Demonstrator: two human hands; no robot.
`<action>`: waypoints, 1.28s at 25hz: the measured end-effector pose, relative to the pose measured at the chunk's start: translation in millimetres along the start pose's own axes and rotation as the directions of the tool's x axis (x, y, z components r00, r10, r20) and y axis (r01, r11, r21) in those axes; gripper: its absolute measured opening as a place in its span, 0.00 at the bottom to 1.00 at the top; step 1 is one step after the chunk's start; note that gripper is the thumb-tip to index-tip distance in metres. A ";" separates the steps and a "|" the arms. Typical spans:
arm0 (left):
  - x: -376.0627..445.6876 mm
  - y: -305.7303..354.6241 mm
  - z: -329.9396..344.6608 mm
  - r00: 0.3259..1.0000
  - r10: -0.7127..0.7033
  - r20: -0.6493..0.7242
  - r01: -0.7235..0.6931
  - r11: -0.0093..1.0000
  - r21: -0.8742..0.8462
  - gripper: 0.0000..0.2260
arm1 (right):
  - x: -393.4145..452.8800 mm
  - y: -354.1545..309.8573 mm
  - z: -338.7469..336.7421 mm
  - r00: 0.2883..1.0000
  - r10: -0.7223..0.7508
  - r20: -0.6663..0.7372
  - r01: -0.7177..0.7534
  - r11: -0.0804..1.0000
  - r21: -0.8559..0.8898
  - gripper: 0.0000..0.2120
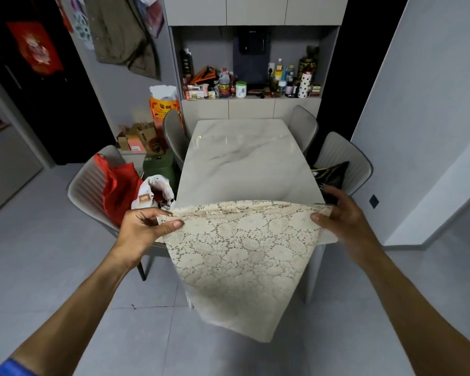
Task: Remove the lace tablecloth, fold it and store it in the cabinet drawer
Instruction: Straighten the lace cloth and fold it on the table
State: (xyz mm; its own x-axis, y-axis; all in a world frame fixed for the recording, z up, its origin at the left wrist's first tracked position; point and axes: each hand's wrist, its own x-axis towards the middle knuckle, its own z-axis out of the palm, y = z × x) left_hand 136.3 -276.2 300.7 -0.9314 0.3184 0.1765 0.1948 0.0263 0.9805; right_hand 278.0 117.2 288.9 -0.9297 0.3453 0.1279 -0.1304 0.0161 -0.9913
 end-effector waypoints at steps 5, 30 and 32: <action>11.1 15.0 -1.9 0.991 0.131 0.038 -0.128 0.989 -0.071 0.15 | -14.3 34.4 13.3 0.990 0.133 -0.050 -0.131 0.990 0.045 0.09; -8.9 -47.0 30.8 0.933 -0.333 0.136 0.353 0.918 -0.178 0.16 | 12.1 19.2 -3.1 0.873 0.478 -0.093 -0.469 0.877 0.104 0.26; -5.2 -51.6 36.8 0.932 -0.356 0.066 0.361 0.899 -0.248 0.15 | 9.4 19.4 -6.6 0.867 0.493 -0.077 -0.474 0.862 0.181 0.25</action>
State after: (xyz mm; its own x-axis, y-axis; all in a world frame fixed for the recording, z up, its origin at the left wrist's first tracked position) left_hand 142.4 -244.3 246.0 -0.9174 0.3495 -0.1905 -0.2375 -0.0965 0.9666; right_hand 269.0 127.0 270.7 -0.8436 0.3795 -0.3799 0.2659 -0.3195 -0.9095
